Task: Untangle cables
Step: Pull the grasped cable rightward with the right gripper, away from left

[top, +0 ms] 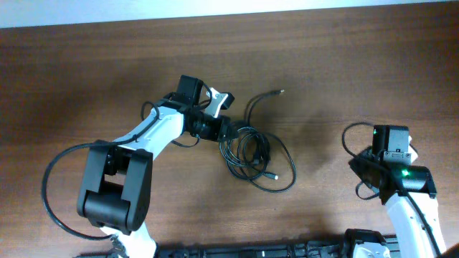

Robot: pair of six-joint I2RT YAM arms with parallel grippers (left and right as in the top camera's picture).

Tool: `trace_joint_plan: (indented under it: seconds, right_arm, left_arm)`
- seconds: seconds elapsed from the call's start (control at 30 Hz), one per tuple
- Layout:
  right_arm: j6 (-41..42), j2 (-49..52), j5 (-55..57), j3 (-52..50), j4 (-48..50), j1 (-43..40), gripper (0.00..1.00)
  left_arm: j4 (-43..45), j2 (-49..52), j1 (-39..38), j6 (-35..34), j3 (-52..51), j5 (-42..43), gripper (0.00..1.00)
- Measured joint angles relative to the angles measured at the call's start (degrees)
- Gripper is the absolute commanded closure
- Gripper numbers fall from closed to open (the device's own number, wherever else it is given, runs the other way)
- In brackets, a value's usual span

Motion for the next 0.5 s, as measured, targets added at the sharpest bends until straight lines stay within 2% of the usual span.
trace_joint_plan:
  seconds: [0.1,0.2,0.3,0.4,0.47,0.5]
  right_arm:
    - [-26.0,1.9,-26.8,0.2,9.0,-0.1,0.60]
    - [-40.2,6.2,-41.1,0.2,9.0,-0.1,0.54]
    - [-45.9,11.5,-45.7,0.2,9.7,2.3,0.54]
    - [-48.3,17.9,-47.1,0.2,10.7,6.5,0.54]
    - [-49.0,22.1,-47.3,0.2,12.1,9.3,0.66]
    - [-49.4,24.5,-47.3,0.2,14.0,10.6,0.85]
  left_arm:
    - [0.1,-0.3,-2.4,1.0,0.0,2.2,1.00]
    - [0.3,-0.3,-7.2,4.3,0.0,4.7,1.00]
    - [0.9,-0.4,-9.3,5.8,0.0,5.7,1.00]
    - [1.4,-0.5,-9.4,6.3,0.0,5.8,1.00]
    - [1.5,-0.5,-9.4,6.3,0.0,5.8,1.00]
    - [1.5,-0.5,-9.4,6.3,0.0,5.8,1.00]
